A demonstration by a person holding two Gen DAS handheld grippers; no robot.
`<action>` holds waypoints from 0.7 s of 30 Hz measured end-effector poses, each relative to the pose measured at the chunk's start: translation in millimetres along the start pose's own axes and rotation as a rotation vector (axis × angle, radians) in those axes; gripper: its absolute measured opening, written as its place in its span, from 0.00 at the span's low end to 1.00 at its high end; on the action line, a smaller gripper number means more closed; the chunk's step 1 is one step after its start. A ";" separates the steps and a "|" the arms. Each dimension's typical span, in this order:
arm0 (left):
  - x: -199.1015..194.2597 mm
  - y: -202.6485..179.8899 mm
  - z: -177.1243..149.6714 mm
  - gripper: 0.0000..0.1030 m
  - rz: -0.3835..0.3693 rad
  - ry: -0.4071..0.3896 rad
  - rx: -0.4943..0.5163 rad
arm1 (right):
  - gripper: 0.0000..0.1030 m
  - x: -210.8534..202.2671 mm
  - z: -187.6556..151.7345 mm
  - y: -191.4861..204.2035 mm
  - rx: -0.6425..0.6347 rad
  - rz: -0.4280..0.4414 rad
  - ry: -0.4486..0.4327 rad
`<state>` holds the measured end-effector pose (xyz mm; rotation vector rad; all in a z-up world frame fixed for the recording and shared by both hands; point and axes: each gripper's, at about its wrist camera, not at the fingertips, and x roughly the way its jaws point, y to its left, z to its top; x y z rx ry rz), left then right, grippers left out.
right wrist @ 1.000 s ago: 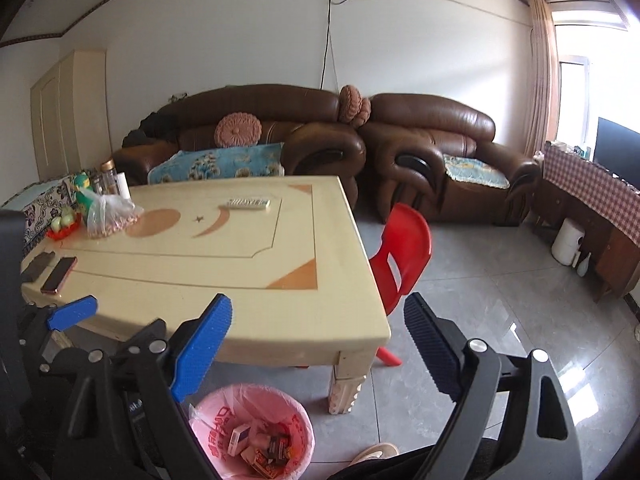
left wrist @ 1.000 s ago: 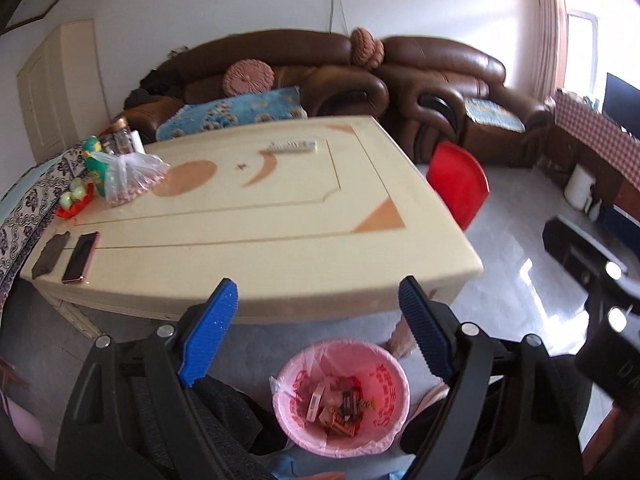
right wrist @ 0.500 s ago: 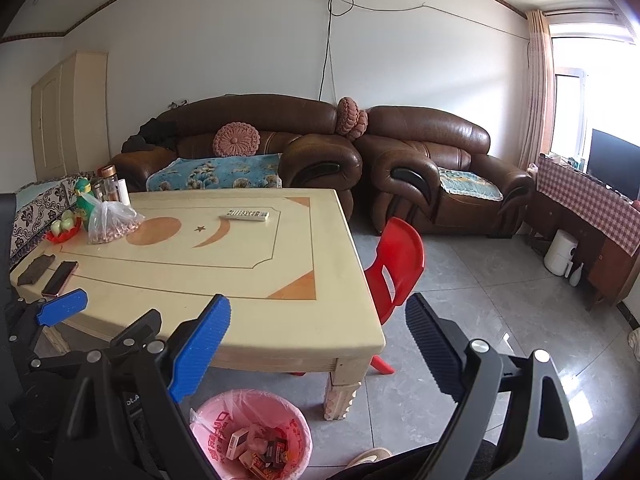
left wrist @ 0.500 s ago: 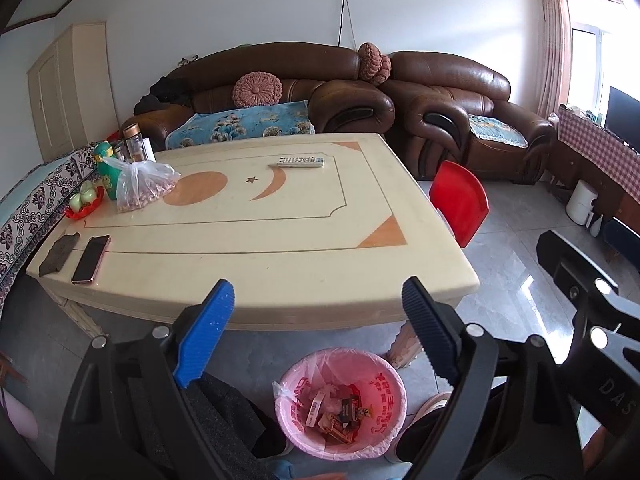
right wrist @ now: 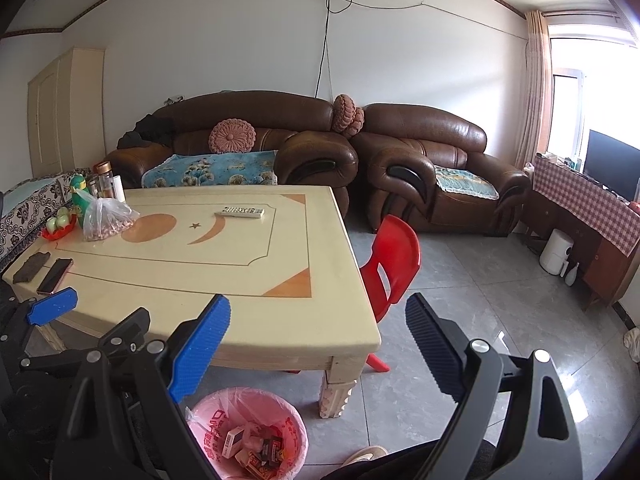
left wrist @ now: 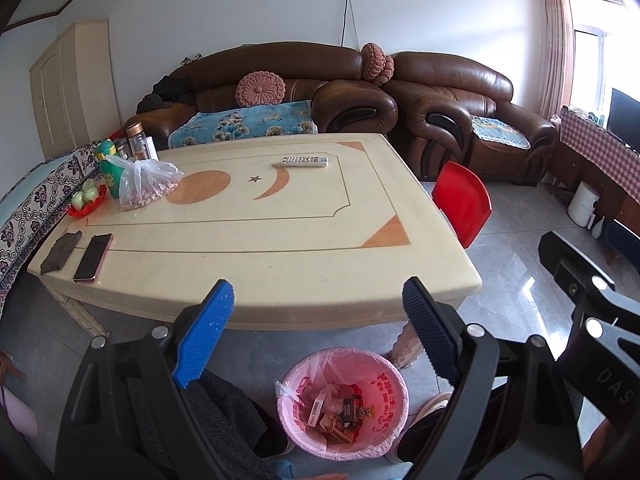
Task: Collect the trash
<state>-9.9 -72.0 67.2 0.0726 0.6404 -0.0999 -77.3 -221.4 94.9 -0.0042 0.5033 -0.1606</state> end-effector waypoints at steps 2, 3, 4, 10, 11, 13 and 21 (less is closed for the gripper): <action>0.0 -0.1 0.0 0.82 0.001 0.000 -0.001 | 0.85 0.3 0.1 0.9 -0.003 -0.002 -0.001; -0.1 0.1 -0.1 0.82 0.001 0.000 -0.002 | 0.85 0.1 0.0 0.9 -0.005 -0.004 -0.001; -0.3 0.3 -0.2 0.82 0.001 -0.001 -0.003 | 0.85 -0.2 -0.3 0.8 -0.005 -0.007 -0.003; -0.2 0.8 0.5 0.82 0.006 -0.004 -0.006 | 0.85 0.7 -1.1 -0.3 -0.001 -0.014 -0.003; 0.1 0.8 0.3 0.82 0.005 -0.002 -0.007 | 0.85 0.9 -1.0 -0.5 -0.001 -0.015 -0.002; -0.1 1.0 0.1 0.82 0.006 -0.002 -0.008 | 0.85 1.2 -1.5 -0.6 -0.002 -0.019 -0.001; -0.3 1.8 0.1 0.82 0.009 -0.003 -0.012 | 0.85 1.9 -2.9 0.1 -0.012 -0.036 -0.001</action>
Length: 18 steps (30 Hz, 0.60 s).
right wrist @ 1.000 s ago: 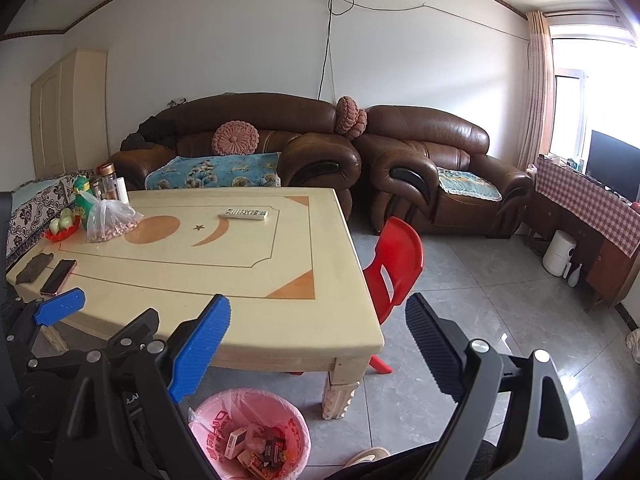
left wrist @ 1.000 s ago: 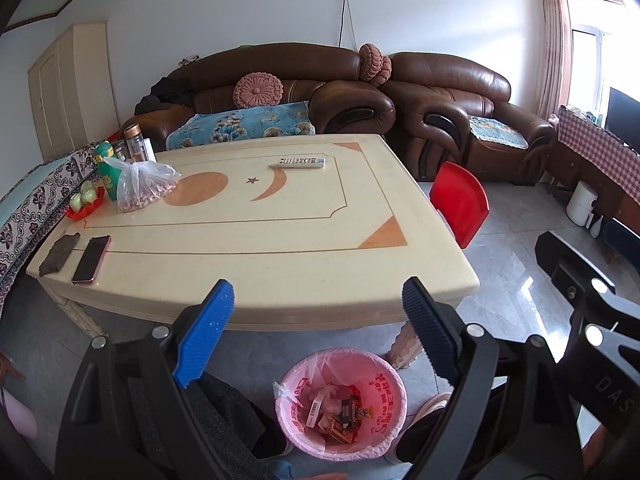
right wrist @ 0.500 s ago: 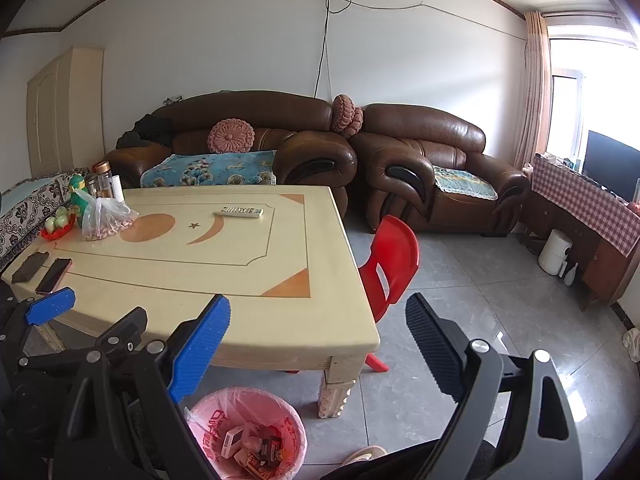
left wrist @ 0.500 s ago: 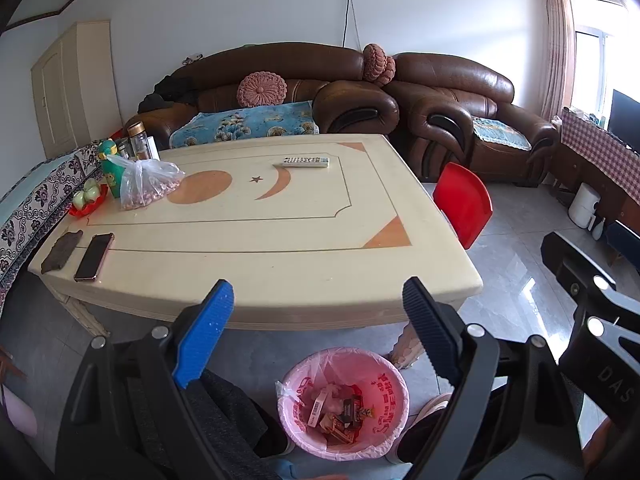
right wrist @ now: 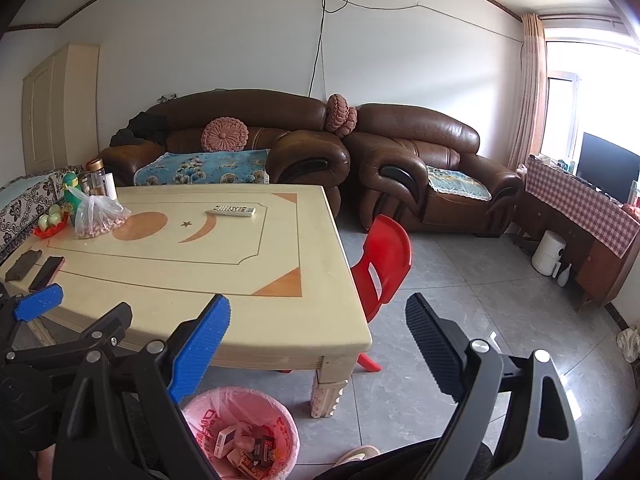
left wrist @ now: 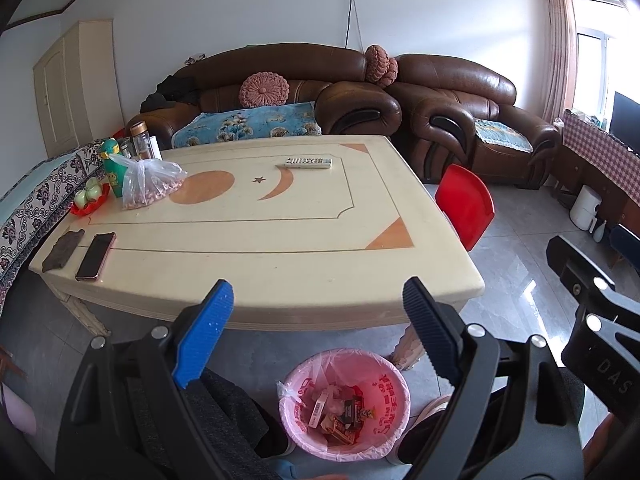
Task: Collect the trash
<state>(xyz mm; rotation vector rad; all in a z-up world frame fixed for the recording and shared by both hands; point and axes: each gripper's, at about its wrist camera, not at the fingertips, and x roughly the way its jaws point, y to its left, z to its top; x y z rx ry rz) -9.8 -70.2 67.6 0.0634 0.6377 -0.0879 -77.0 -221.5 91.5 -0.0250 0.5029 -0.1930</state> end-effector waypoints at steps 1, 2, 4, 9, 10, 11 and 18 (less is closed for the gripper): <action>-0.2 0.2 0.0 0.82 -0.001 0.000 0.000 | 0.85 0.2 0.1 -0.2 0.001 0.001 0.001; -0.3 0.2 0.0 0.82 0.001 -0.001 0.002 | 0.85 0.0 0.2 0.0 0.000 0.000 0.000; -0.3 0.4 0.2 0.82 0.005 -0.002 0.000 | 0.85 0.1 0.0 0.3 -0.002 -0.003 0.000; -0.1 0.6 0.1 0.82 0.008 -0.003 -0.002 | 0.85 0.6 -0.9 1.2 -0.005 -0.004 0.001; -0.3 0.6 0.1 0.82 0.011 -0.003 -0.003 | 0.85 0.6 -1.4 1.1 -0.006 -0.005 0.000; -0.4 0.5 0.2 0.82 0.013 -0.004 -0.003 | 0.85 0.6 -1.4 1.3 -0.006 -0.006 0.001; -1.4 2.7 -0.2 0.87 0.008 -0.017 -0.025 | 0.85 4.0 -2.6 -0.6 -0.004 -0.012 0.005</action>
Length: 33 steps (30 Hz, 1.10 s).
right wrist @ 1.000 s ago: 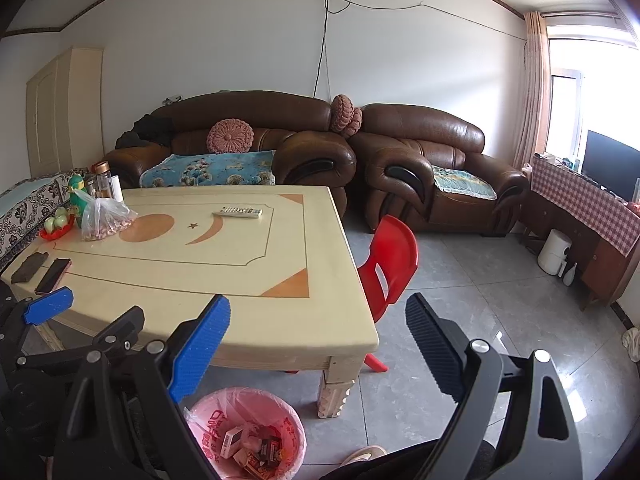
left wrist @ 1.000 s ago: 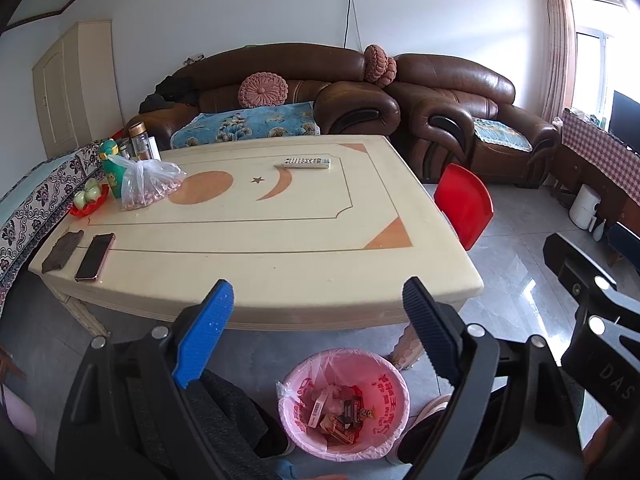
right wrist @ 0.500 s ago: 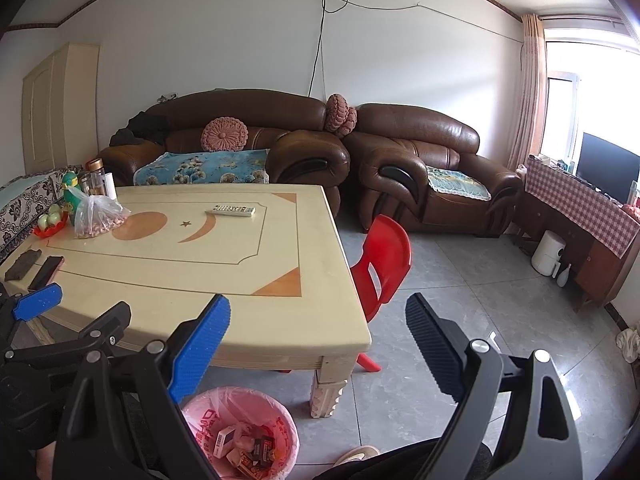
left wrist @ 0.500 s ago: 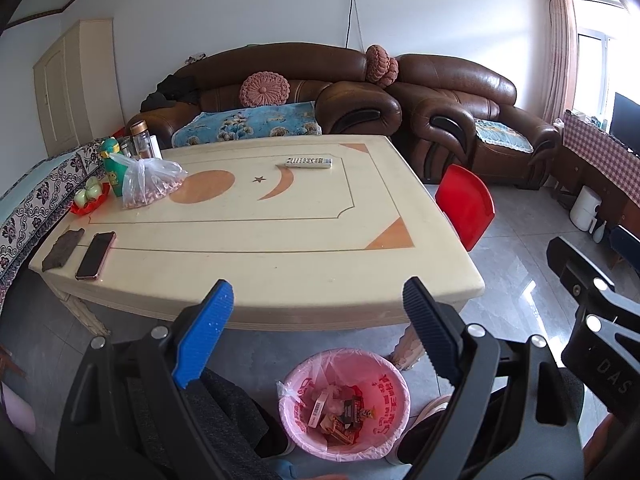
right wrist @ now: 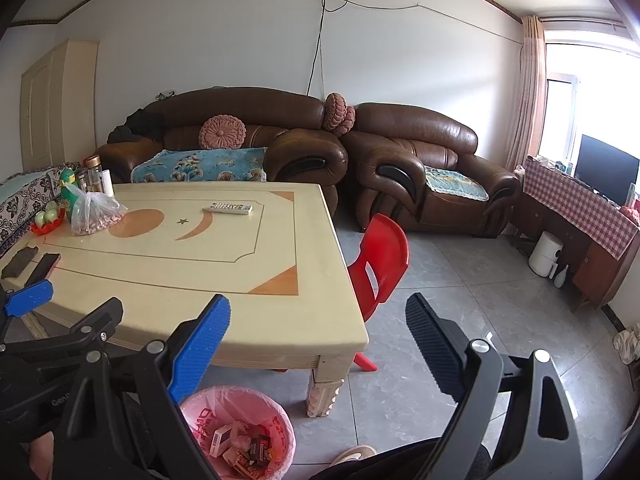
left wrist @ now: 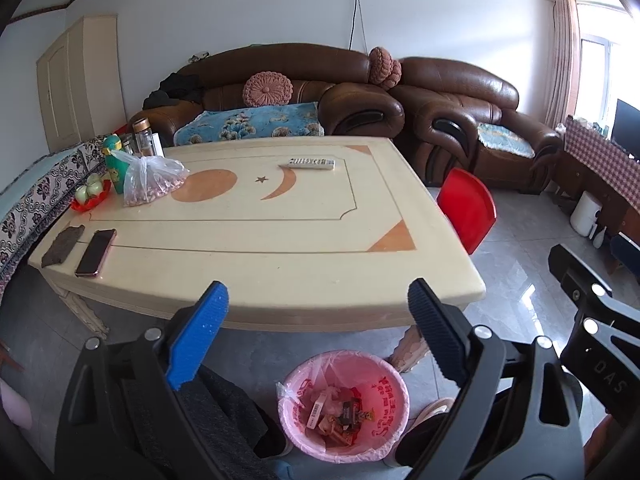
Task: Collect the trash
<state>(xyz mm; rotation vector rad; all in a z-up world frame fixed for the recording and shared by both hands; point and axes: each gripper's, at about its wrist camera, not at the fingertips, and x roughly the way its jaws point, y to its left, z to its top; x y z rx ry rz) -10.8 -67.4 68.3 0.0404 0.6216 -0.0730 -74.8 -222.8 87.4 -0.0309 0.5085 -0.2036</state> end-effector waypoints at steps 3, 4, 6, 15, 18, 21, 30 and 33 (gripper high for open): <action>-2.9 -2.6 -1.6 0.87 0.017 -0.017 0.013 | 0.85 1.3 -0.7 -0.5 0.001 0.000 0.003; -3.4 -3.6 -1.6 0.87 0.015 -0.019 0.015 | 0.85 1.3 -0.1 -0.4 0.001 0.001 0.003; -4.1 -5.4 -1.6 0.87 0.021 -0.022 0.021 | 0.85 1.8 -0.1 -0.3 -0.002 0.001 0.004; -4.1 -6.3 0.7 0.87 0.012 0.003 0.026 | 0.85 2.4 -1.7 -0.9 -0.005 0.000 0.003; -4.6 -7.3 1.2 0.87 0.008 0.003 0.028 | 0.85 2.7 -1.2 -0.7 -0.006 0.001 0.003; -5.3 -7.9 1.1 0.87 0.008 0.003 0.032 | 0.85 2.9 -1.1 -0.6 -0.007 0.000 0.004; -5.5 -7.2 0.7 0.88 0.012 0.003 0.033 | 0.85 2.8 -1.4 -0.9 -0.006 0.002 0.006; -5.5 -7.0 0.8 0.88 0.012 0.002 0.035 | 0.85 2.5 -1.5 -0.4 -0.007 0.002 0.005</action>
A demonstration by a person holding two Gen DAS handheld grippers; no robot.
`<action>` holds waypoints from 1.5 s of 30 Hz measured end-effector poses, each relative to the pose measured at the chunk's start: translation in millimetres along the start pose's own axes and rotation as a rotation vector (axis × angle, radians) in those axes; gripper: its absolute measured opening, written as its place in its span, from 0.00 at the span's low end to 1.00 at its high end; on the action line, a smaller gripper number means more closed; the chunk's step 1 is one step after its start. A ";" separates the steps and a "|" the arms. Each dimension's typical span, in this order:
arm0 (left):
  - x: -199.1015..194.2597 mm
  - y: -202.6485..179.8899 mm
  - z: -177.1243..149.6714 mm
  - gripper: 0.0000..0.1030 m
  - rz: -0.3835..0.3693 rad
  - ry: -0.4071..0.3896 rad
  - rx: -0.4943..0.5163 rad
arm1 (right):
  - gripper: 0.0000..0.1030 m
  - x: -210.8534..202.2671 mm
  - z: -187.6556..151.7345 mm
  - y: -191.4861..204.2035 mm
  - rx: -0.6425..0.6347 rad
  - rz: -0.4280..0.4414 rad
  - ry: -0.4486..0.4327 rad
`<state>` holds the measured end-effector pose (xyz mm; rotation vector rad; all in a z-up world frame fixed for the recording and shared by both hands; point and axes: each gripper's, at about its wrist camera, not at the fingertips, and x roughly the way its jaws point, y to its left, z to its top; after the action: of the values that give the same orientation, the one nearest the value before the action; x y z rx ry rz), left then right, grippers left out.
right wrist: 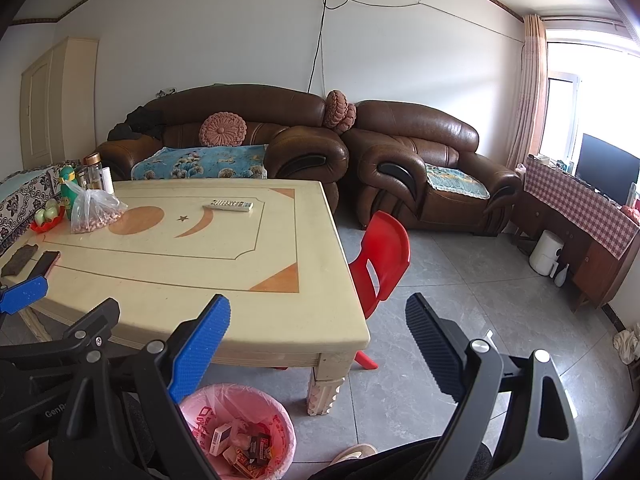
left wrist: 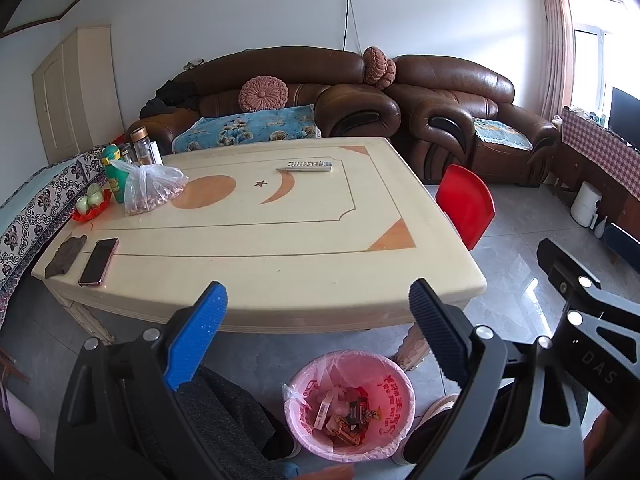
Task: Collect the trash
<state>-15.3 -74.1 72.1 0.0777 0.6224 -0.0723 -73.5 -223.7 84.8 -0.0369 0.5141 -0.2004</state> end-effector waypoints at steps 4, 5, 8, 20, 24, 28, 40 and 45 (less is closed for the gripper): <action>0.0 0.0 0.1 0.88 0.001 -0.001 0.000 | 0.85 0.2 -0.1 -0.1 0.001 0.001 0.000; 0.0 0.0 0.2 0.88 0.001 -0.001 0.001 | 0.85 0.3 0.1 -0.1 0.001 0.001 0.001; 0.0 -0.1 0.1 0.88 -0.001 0.001 -0.002 | 0.85 0.2 0.2 -0.2 0.000 0.001 0.000; -0.3 0.5 -1.2 0.88 0.001 0.001 -0.004 | 0.85 -0.2 -0.2 -0.6 -0.001 -0.003 -0.002; -0.4 0.6 -1.6 0.88 0.001 0.002 -0.003 | 0.85 0.0 0.1 -0.8 -0.002 -0.003 -0.002; -0.5 0.7 -1.6 0.88 0.001 0.002 -0.005 | 0.85 -0.6 0.0 -1.4 -0.005 -0.004 -0.001; 3.6 6.4 -2.9 0.88 0.033 0.015 -0.027 | 0.85 2.0 1.6 -8.8 -0.001 -0.010 -0.002; 5.8 6.3 -3.2 0.88 0.009 0.023 -0.021 | 0.85 3.4 1.7 -6.9 -0.003 -0.011 0.000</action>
<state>-11.9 -67.7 66.4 0.0610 0.6455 -0.0563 -71.0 -231.1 85.2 -0.0426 0.5143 -0.2107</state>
